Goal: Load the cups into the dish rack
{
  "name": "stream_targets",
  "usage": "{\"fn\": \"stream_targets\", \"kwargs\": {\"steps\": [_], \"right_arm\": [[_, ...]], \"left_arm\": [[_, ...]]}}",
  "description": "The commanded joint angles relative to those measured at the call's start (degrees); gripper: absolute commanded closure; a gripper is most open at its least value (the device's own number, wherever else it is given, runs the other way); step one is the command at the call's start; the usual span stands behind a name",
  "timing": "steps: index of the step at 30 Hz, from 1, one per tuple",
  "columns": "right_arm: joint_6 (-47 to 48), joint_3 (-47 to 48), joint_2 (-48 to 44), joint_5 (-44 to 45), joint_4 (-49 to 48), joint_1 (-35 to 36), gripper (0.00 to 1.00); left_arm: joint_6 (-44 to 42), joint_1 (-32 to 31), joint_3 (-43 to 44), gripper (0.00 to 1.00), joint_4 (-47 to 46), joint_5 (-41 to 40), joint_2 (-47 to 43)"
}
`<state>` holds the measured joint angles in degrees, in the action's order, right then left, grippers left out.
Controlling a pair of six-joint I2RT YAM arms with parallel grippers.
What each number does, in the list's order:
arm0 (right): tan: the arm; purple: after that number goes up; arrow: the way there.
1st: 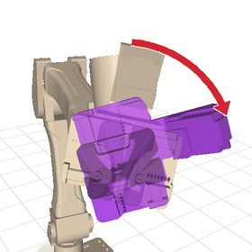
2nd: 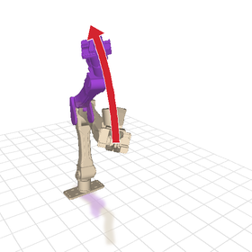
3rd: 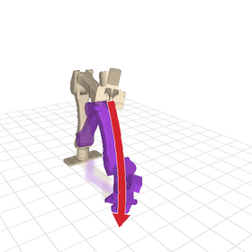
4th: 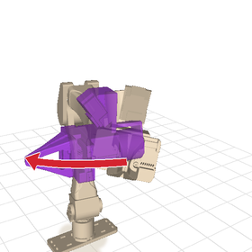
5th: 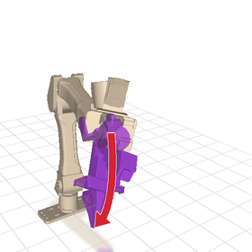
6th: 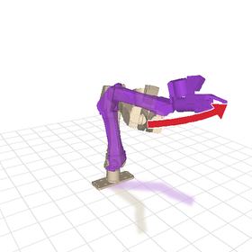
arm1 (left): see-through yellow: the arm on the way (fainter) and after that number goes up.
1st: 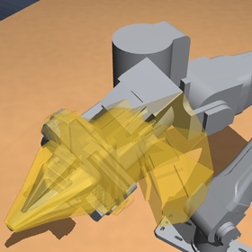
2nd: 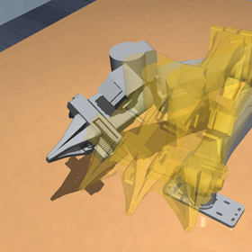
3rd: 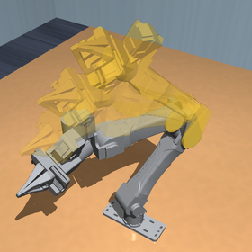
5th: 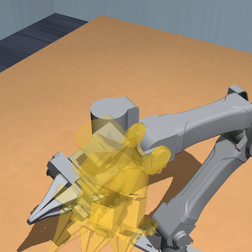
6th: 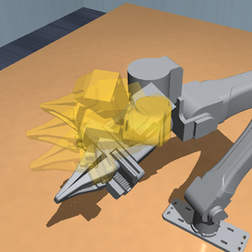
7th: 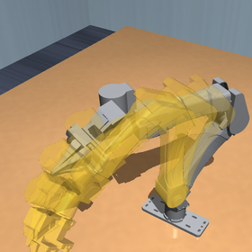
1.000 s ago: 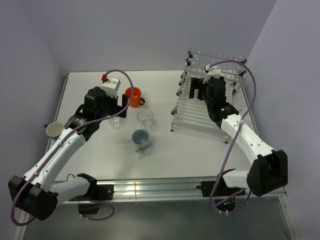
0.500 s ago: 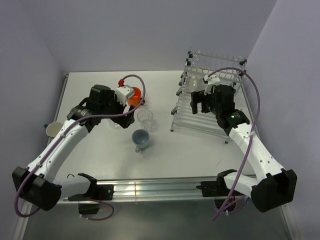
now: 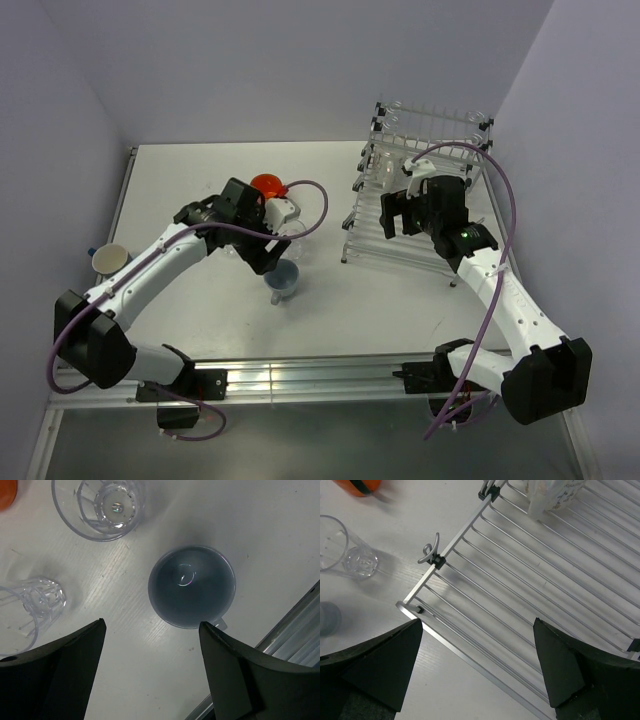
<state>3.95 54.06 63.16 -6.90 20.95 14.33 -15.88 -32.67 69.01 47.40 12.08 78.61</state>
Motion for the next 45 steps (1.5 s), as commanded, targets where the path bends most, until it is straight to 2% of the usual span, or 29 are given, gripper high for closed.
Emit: {"fn": "stream_targets", "kwargs": {"steps": [1, 11, 28, 45], "right_arm": [[0.27, 0.96, 0.04, -1.01, -0.12, -0.44, 0.0], [0.27, 1.48, -0.14, -1.45, 0.5, -0.62, 0.0], [-0.69, 2.36, -1.19, -1.19, 2.08, -0.7, 0.0], [-1.48, 3.15, -0.67, -2.24, 1.99, -0.79, 0.0]], "left_arm": [[-1.96, -0.12, 3.23, 0.18, 1.21, -2.23, 1.54], [-0.39, -1.26, 2.79, 0.24, 0.24, -4.6, 5.85], [4.37, -1.96, 3.32, 0.34, -3.19, -1.62, 16.13], [7.44, -2.49, 2.61, 0.59, -4.43, 0.4, 18.69]]}}
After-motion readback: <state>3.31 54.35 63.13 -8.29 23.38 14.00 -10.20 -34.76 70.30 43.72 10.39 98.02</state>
